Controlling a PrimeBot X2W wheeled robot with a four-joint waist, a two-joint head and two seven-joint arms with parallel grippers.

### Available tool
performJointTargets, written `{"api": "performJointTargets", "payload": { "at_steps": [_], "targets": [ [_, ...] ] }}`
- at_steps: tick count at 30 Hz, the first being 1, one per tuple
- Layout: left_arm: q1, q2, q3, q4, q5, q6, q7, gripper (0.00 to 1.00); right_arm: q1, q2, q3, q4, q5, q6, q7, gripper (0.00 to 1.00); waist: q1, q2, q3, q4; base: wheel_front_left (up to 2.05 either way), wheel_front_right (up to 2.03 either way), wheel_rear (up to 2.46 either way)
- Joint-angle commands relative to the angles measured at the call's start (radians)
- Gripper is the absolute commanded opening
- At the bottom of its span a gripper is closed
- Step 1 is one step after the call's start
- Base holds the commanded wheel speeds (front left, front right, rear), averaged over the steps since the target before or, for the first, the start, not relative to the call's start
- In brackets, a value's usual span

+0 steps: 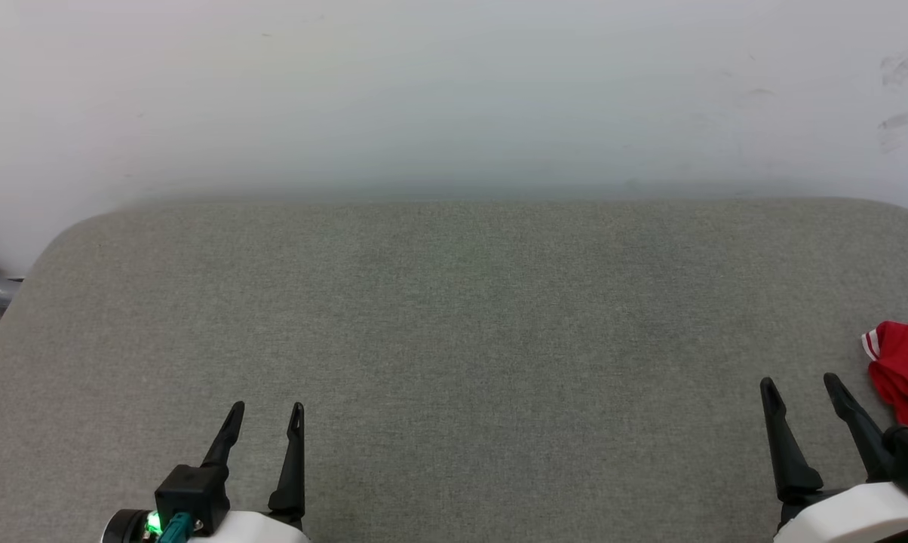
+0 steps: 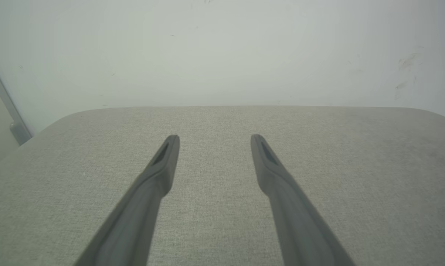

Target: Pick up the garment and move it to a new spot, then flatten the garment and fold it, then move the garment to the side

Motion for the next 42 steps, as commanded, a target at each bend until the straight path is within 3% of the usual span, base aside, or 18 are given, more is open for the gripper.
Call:
{"api": "performJointTargets", "payload": {
  "at_steps": [1,10,11,15,42],
  "targets": [
    [-0.011,0.004,0.001,0.0,0.002,0.002,-0.004,1.0,-0.003,0.001,0.003,-0.004,-0.006,-0.001,0.001,1.0,0.0,0.0,0.001,-0.001,0.0,0.0,0.0],
    [-0.014,0.001,0.005,0.0,0.002,0.003,-0.004,1.0,-0.008,-0.007,0.002,-0.003,0.001,-0.001,-0.004,1.0,0.0,0.0,0.008,-0.006,0.0,0.0,0.0],
    [-0.004,-0.001,0.005,0.0,0.001,0.0,0.0,0.0,-0.002,-0.003,0.002,0.001,0.001,0.0,0.0,0.0,0.0,0.0,0.008,-0.006,0.0,0.0,0.0],
    [0.011,-0.011,0.004,0.032,-0.015,-0.002,0.009,0.0,0.001,0.001,0.002,0.041,0.018,0.0,0.003,0.0,0.0001,0.0,0.008,-0.006,0.0,0.0,0.0],
    [-0.048,-0.051,0.092,0.056,-0.454,-0.056,0.129,0.0,-0.088,0.005,-0.002,0.179,0.491,0.0,0.004,0.0,0.0,0.0,0.014,-0.007,0.0,0.0,0.0]
  ]
}}
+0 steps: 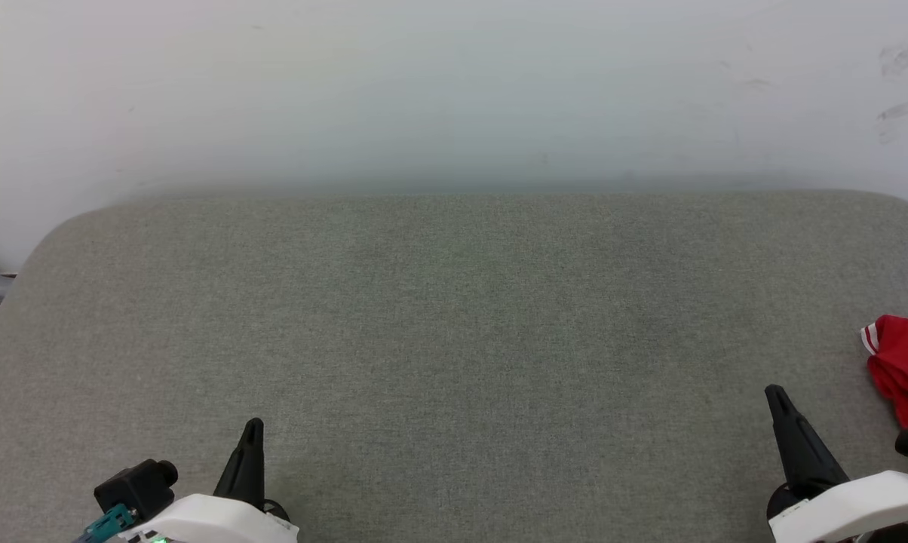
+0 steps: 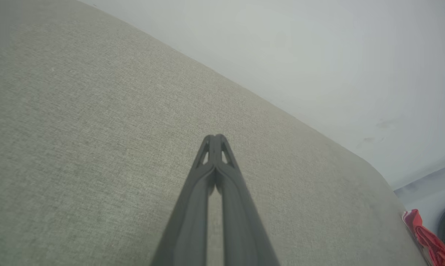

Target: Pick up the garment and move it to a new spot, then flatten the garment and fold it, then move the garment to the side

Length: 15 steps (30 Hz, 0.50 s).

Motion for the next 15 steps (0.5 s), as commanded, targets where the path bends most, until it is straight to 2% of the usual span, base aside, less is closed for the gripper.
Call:
{"api": "performJointTargets", "payload": {
  "at_steps": [1,15],
  "targets": [
    [-0.03,-0.001,0.01,-0.009,-0.025,-0.005,0.004,0.0,-0.03,0.001,-0.002,-0.006,0.029,0.0,-0.003,0.0,0.0,0.0,0.0,0.0,0.0,0.0,0.0],
    [-0.054,-0.018,0.047,0.001,-0.211,-0.029,0.055,0.0,-0.068,0.002,-0.004,0.054,0.228,0.0,-0.003,0.0,0.0,0.0,0.003,0.0,0.0,0.0,0.0]
  ]
}}
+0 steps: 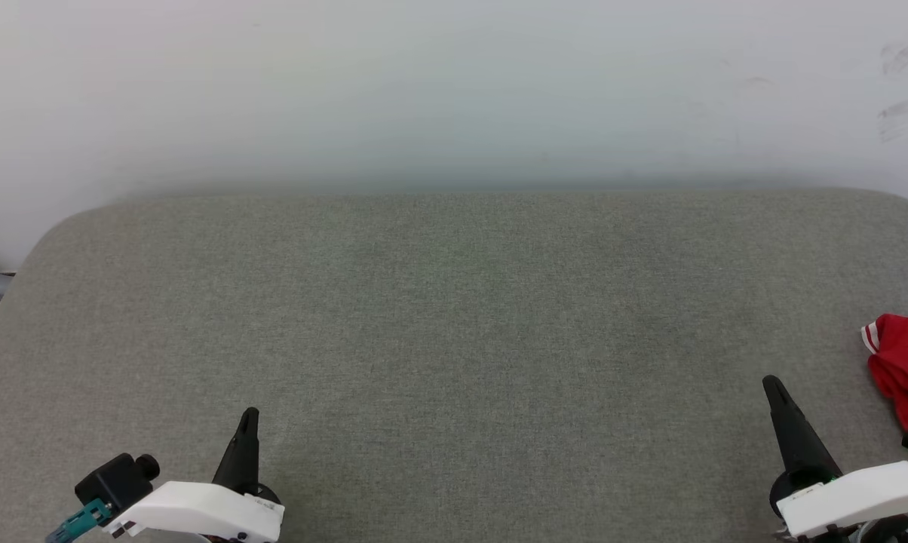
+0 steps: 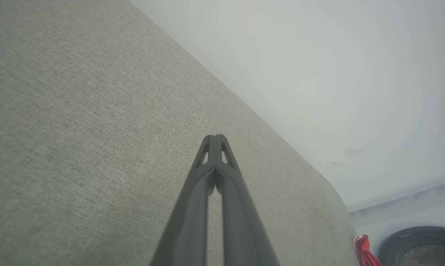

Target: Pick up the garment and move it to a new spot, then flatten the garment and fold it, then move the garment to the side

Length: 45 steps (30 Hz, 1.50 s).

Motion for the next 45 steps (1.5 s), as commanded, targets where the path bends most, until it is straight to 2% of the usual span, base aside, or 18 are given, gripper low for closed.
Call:
{"api": "performJointTargets", "payload": {
  "at_steps": [1,23,45],
  "targets": [
    [-0.027,-0.001,0.008,-0.009,-0.024,-0.006,0.006,0.0,-0.031,0.001,-0.002,-0.003,0.026,0.0,-0.003,0.0,-0.0001,0.0,0.0,0.0,0.0,0.0,0.0],
    [-0.059,-0.023,0.057,0.005,-0.265,-0.036,0.071,0.0,-0.079,0.004,-0.005,0.074,0.286,0.0,-0.002,0.0,-0.0001,0.0,0.005,0.0,0.0,0.0,0.0],
    [-0.085,-0.042,0.097,0.018,-0.462,-0.06,0.125,0.0,-0.119,0.005,-0.006,0.138,0.498,0.0,-0.002,0.0,-0.0001,0.0,0.011,0.0,0.0,0.0,0.0]
  ]
}}
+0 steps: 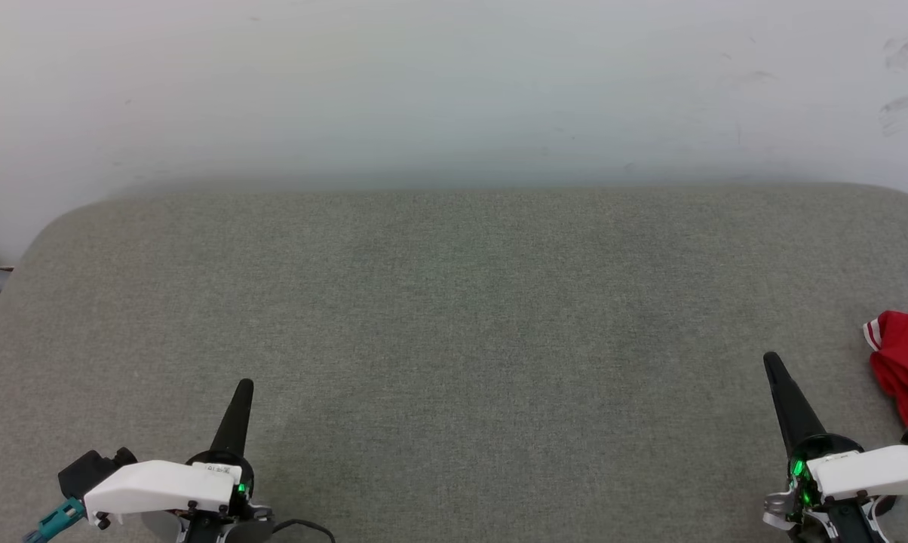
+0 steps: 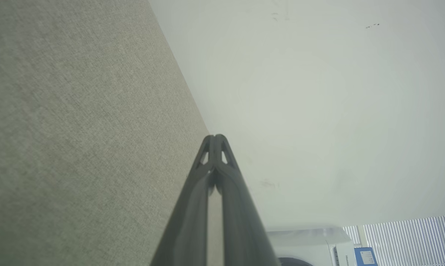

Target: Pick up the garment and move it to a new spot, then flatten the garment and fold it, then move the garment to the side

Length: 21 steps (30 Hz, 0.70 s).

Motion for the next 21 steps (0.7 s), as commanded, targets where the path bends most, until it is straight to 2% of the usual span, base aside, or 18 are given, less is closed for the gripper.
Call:
{"api": "performJointTargets", "payload": {
  "at_steps": [1,21],
  "targets": [
    [-0.023,-0.005,0.009,-0.001,-0.028,-0.006,0.009,0.0,-0.025,0.002,-0.002,0.004,0.033,0.0,-0.002,0.0,-0.0001,0.0,0.001,0.0,0.0,0.0,0.0],
    [-0.04,-0.017,0.038,0.008,-0.171,-0.023,0.047,0.0,-0.053,0.004,-0.002,0.051,0.187,0.0,-0.002,0.0,-0.0001,0.0,0.005,0.0,0.0,0.0,0.0]
  ]
}}
